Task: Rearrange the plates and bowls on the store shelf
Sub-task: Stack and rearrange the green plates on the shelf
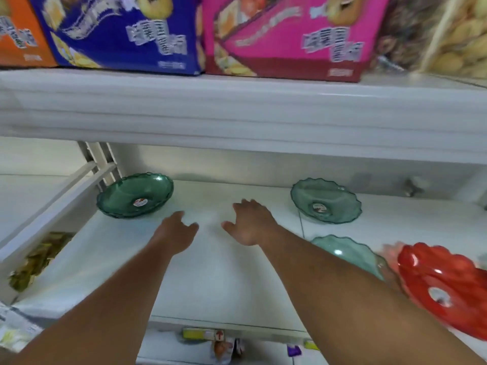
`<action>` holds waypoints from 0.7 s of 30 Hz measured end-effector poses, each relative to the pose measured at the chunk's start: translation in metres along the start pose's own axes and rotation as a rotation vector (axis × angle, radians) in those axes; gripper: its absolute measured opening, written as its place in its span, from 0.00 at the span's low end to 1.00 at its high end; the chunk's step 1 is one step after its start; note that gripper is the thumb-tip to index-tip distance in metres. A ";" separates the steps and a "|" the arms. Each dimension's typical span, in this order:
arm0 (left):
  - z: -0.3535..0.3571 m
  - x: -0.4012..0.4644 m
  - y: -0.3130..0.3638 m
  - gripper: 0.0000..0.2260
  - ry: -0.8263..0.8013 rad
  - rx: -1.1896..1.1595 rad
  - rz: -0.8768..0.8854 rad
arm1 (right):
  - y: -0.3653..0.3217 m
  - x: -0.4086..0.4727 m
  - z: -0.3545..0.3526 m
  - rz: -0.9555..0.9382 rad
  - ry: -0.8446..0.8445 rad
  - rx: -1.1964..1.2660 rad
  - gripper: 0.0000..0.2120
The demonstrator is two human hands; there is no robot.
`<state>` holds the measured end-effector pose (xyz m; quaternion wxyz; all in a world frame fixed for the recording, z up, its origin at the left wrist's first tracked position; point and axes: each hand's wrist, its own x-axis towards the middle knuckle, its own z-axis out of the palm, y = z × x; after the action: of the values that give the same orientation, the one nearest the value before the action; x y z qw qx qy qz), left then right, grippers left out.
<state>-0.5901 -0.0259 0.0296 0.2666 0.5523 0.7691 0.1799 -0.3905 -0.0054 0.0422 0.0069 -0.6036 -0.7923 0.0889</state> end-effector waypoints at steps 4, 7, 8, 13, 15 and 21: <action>0.037 -0.039 0.053 0.30 -0.035 -0.005 0.084 | 0.060 -0.042 -0.013 0.041 -0.059 0.009 0.38; 0.064 -0.062 0.080 0.31 -0.085 -0.019 0.100 | 0.099 -0.070 -0.026 0.090 -0.075 0.053 0.38; 0.071 -0.069 0.087 0.31 -0.097 -0.018 0.104 | 0.111 -0.079 -0.029 0.105 -0.072 0.074 0.37; 0.105 -0.099 0.114 0.33 -0.169 -0.002 0.136 | 0.161 -0.118 -0.034 0.196 -0.067 0.191 0.37; 0.114 -0.107 0.118 0.33 -0.197 -0.007 0.150 | 0.174 -0.129 -0.033 0.229 -0.059 0.206 0.37; 0.134 -0.123 0.116 0.32 -0.270 -0.048 0.177 | 0.187 -0.157 -0.035 0.303 -0.030 0.213 0.36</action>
<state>-0.3905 -0.1065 0.0161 0.3638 0.6304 0.6702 0.1454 -0.1649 -0.1029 0.0639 0.0455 -0.7105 -0.6784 0.1816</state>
